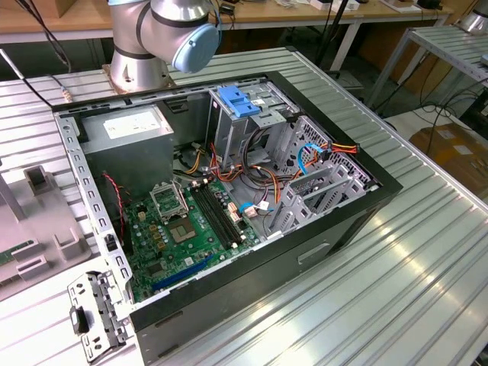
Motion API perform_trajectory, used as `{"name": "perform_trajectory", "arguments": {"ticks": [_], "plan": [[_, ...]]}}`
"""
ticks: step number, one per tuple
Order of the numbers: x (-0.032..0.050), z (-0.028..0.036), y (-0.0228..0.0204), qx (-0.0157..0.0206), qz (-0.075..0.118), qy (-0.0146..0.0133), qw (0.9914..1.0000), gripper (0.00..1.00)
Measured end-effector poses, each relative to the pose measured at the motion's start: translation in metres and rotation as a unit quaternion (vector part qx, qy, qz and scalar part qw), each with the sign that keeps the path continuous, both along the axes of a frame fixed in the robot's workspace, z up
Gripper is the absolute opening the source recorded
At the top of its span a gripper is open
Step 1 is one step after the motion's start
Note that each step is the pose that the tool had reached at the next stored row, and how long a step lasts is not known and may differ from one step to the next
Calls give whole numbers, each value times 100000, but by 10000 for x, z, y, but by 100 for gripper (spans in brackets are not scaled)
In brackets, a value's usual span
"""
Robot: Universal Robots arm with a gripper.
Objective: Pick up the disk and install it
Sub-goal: 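Pick up the disk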
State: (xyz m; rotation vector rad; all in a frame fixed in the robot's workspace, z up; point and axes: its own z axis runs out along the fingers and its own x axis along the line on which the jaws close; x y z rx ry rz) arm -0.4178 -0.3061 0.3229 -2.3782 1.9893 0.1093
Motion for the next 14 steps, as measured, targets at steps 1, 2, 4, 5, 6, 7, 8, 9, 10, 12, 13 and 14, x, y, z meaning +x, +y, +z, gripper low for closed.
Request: {"name": "perform_trajectory", "arguments": {"ticks": [1,2,4,5,6,7,8,9,10,12,13,14], "plan": [[-4,-12,0,0,1,-1,100000,48],[-7,-24,0,-1,2,0,100000,48],[-11,-47,0,0,1,1,100000,48],[-18,-68,0,0,0,-1,100000,48],[-24,-79,0,-3,-1,5,100000,48],[-30,-90,0,0,0,2,100000,48],[-33,-100,0,2,1,-3,100000,48],[-34,-110,-1,0,6,-1,100000,48],[-35,-124,-1,-1,6,2,100000,48],[-38,-147,0,1,2,-4,100000,48],[-39,-157,0,3,5,-2,100000,48],[-40,-170,0,-1,2,0,100000,48]]}}
